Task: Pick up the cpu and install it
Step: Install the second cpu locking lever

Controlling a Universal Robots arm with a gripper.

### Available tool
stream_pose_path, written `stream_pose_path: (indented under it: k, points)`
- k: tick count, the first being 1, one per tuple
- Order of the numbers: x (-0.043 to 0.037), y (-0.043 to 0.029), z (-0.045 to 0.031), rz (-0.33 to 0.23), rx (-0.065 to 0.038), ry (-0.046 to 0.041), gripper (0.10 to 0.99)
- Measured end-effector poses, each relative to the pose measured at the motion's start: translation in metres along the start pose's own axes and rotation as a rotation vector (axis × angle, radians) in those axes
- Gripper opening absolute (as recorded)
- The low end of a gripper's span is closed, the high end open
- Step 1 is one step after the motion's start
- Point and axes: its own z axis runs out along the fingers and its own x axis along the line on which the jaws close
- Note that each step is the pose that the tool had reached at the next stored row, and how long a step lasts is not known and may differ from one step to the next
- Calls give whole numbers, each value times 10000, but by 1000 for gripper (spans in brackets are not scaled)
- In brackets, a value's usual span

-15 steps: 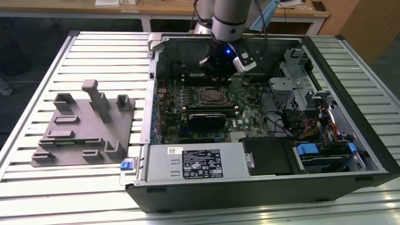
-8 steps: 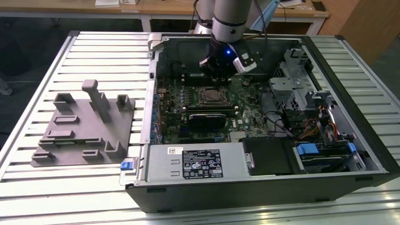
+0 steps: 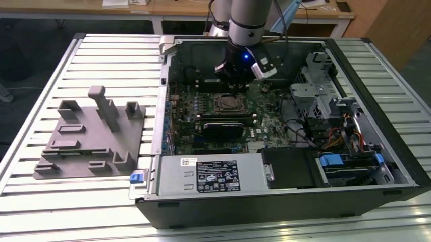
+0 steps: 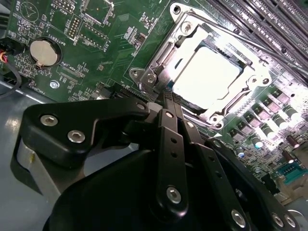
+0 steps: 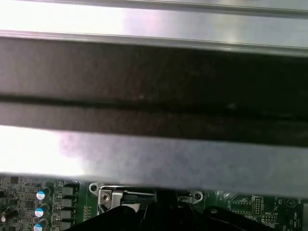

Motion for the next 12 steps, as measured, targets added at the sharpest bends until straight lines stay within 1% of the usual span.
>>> stream_pose_path:
  k: [4, 7, 9, 12]
  points:
    - [0, 1, -33, 0, -1, -1, 106]
    - [1, 5, -96, 0, -3, -2, 106]
    - [1, 7, -155, 0, -1, -1, 106]
    - [1, 6, -186, -2, -2, -1, 106]
